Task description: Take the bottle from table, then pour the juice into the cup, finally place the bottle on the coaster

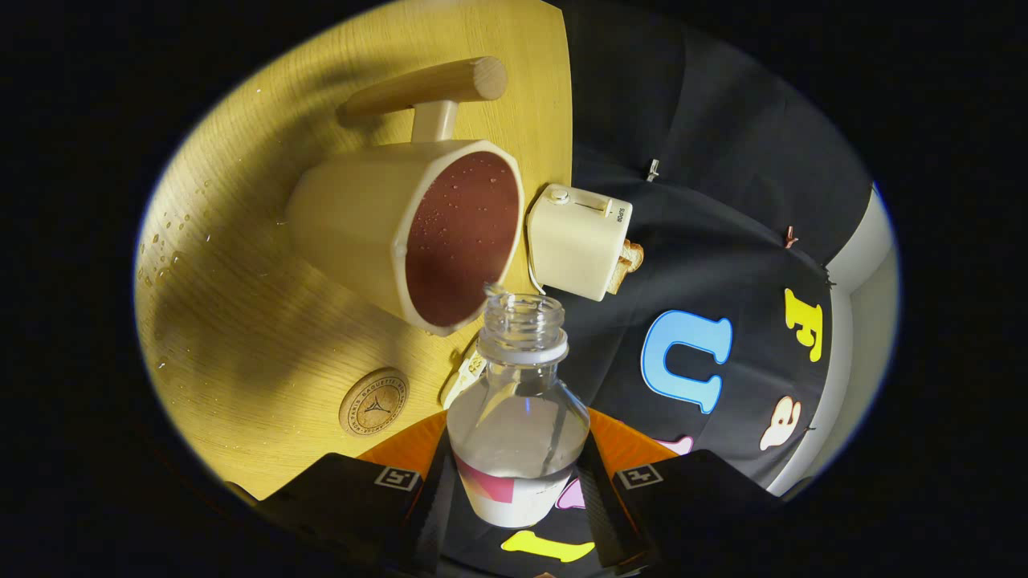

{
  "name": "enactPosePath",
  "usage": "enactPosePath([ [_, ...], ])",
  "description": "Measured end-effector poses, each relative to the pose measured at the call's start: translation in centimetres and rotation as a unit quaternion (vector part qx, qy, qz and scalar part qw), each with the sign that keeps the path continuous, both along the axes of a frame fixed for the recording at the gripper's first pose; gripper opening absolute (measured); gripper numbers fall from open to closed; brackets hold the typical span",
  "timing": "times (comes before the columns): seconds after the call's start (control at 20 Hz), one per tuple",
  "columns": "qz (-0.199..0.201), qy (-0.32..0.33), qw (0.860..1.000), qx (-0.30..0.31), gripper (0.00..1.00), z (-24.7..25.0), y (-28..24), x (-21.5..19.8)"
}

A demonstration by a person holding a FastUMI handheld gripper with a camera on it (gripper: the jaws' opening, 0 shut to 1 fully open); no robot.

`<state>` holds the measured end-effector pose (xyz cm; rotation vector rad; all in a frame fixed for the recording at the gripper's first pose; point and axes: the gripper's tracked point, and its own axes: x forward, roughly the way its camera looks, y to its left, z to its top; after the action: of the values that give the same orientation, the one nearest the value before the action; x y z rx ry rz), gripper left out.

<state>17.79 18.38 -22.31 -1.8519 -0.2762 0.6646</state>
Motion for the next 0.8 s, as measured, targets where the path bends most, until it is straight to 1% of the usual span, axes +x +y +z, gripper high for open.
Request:
enactPosePath([
  [0.25, 0.021, -0.01, 1.0, -0.017, 0.73, 0.27, 0.11, 0.02],
  [0.55, 0.028, -0.014, 0.999, -0.026, 0.73, 0.41, 0.2, 0.4],
  [0.8, 0.043, -0.025, 0.998, -0.04, 0.73, 0.72, 0.32, 0.14],
])
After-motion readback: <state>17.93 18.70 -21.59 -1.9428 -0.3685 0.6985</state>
